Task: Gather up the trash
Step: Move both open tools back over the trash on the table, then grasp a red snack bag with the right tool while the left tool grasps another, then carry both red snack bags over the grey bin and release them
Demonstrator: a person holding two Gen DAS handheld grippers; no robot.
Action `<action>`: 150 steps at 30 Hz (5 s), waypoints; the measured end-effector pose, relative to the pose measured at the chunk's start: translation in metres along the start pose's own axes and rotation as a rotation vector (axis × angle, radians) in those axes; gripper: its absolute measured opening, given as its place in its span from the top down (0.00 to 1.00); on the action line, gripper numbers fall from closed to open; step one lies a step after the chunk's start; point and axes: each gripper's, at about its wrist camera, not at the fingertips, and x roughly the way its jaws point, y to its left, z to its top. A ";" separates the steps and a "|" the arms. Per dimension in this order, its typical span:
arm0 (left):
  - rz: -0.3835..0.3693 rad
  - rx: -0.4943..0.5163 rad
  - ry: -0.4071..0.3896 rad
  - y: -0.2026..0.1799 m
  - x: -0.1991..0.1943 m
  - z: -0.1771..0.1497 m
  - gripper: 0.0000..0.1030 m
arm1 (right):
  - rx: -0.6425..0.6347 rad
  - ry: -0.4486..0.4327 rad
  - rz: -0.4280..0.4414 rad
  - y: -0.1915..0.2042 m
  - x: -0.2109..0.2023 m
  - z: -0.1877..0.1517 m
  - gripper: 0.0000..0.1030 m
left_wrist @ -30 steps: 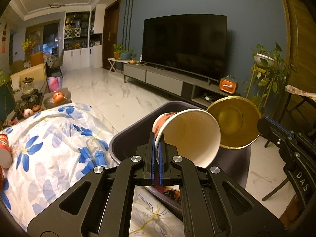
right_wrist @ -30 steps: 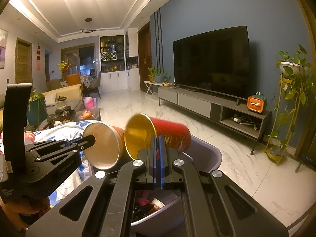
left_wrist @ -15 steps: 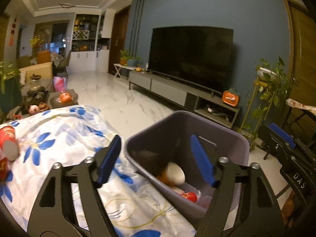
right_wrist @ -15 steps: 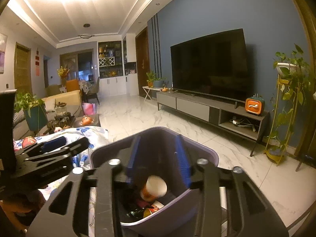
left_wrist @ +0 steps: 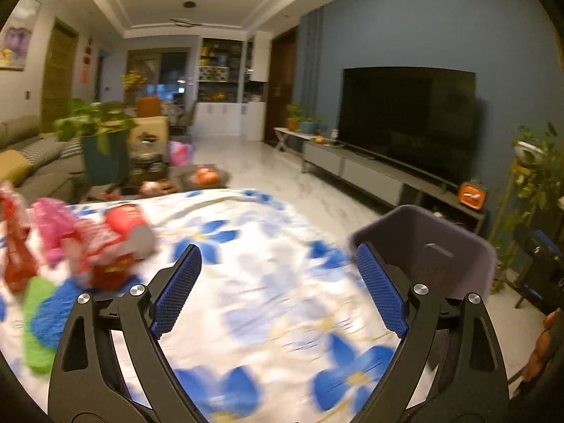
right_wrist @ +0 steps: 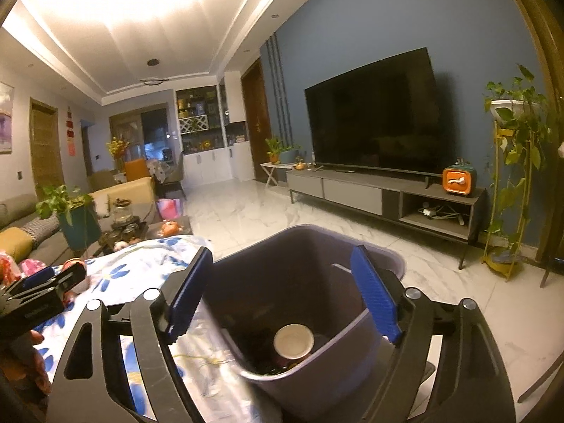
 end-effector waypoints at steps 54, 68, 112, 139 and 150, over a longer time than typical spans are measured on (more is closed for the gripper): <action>0.485 -0.220 -0.046 0.289 -0.114 -0.025 0.14 | -0.243 0.299 0.454 0.372 0.115 -0.067 0.41; 0.386 -0.093 0.009 0.260 -0.062 -0.016 0.19 | -0.237 0.232 0.512 0.345 0.085 -0.059 0.86; 0.241 -0.061 -0.049 0.159 -0.125 0.011 1.00 | -0.203 0.079 0.433 0.198 -0.009 -0.011 0.86; -0.009 0.095 -0.022 0.009 -0.052 0.025 1.00 | -0.180 0.033 0.189 0.093 0.010 0.004 0.86; -0.114 0.160 -0.011 -0.053 -0.022 0.029 1.00 | -0.150 0.014 0.088 0.045 0.026 0.017 0.86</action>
